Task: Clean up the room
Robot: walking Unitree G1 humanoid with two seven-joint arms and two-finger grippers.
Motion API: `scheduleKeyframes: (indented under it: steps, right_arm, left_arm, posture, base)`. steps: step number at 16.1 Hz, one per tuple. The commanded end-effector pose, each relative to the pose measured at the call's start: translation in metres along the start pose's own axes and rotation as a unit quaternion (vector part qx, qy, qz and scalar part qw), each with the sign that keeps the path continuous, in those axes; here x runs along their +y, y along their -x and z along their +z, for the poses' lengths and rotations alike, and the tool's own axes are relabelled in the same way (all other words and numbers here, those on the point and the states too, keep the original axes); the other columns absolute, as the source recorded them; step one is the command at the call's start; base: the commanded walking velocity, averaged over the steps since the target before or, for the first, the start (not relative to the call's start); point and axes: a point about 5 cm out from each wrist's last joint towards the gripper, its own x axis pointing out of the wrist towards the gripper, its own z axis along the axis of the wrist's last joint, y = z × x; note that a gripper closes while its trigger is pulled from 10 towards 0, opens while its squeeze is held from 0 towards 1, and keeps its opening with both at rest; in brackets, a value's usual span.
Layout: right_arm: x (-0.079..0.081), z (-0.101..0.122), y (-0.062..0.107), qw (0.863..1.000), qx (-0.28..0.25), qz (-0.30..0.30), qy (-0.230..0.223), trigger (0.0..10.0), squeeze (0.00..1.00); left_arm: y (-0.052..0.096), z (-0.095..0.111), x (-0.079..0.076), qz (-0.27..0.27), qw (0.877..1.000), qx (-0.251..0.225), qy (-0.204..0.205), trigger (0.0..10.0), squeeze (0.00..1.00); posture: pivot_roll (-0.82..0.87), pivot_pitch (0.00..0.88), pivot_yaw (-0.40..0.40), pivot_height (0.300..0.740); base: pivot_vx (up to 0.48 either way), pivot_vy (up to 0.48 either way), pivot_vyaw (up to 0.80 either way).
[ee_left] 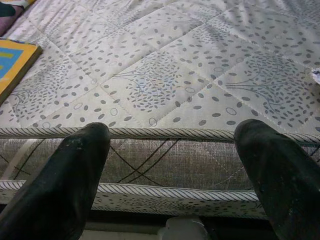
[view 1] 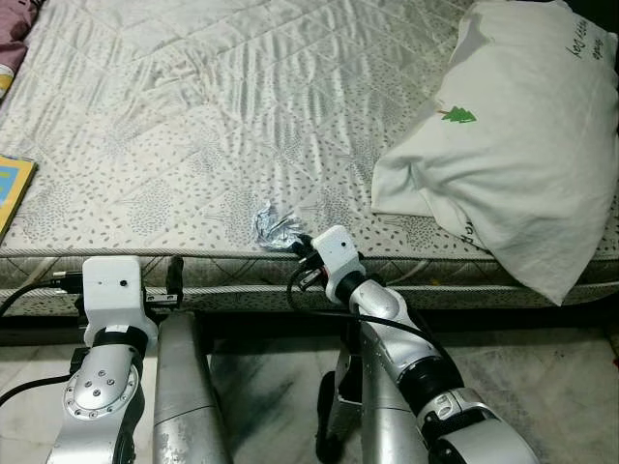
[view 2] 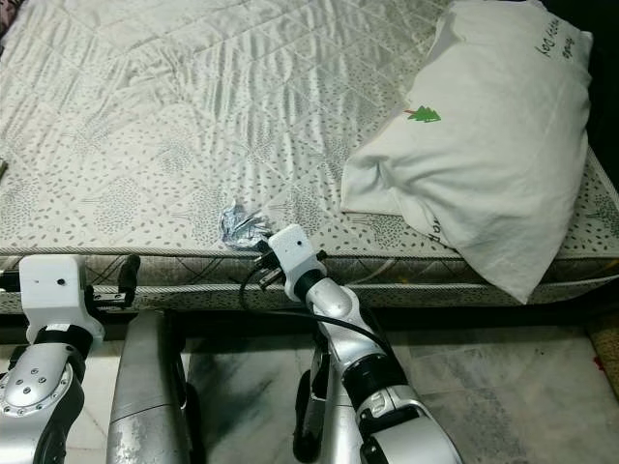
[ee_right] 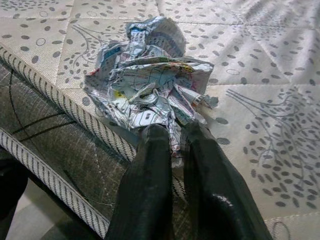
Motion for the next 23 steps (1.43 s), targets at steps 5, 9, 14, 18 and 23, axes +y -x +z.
scheduleKeyframes:
  steps: [5,9,14,18,23]
  right_arm:
    - [-0.003,0.005,0.0,0.999,-0.013,-0.006,-0.036,10.0,1.0]
    - [0.003,0.011,-0.001,0.996,-0.034,0.02,-0.074,10.0,1.0]
    - [0.014,0.019,-0.004,0.992,-0.057,0.046,-0.1,10.0,1.0]
    - [0.024,0.028,-0.013,0.991,-0.07,0.043,-0.102,10.0,0.0]
    - [0.037,0.026,-0.027,0.993,-0.046,0.012,-0.108,10.0,0.0]
  left_arm:
    - [0.0,-0.002,0.001,0.001,1.0,0.002,-0.005,10.0,0.0]
    - [-0.001,-0.001,0.0,-0.003,1.0,0.0,-0.003,10.0,0.0]
    - [0.001,-0.002,0.0,-0.003,1.0,0.001,0.003,10.0,0.0]
    - [0.008,-0.003,0.003,0.003,1.0,0.006,0.002,10.0,0.0]
    - [0.023,-0.003,0.006,0.005,1.0,0.013,-0.012,10.0,0.0]
  posture:
    - [0.24,0.18,-0.115,0.513]
    - [0.24,0.166,-0.115,0.513]
    - [0.25,0.17,-0.115,0.513]
    - [0.27,0.194,-0.118,0.513]
    - [0.3,0.245,-0.12,0.513]
  base:
    - [0.0,0.0,0.0]
    - [0.0,0.0,0.0]
    - [0.0,0.0,0.0]
    - [0.0,0.0,0.0]
    - [0.0,0.0,0.0]
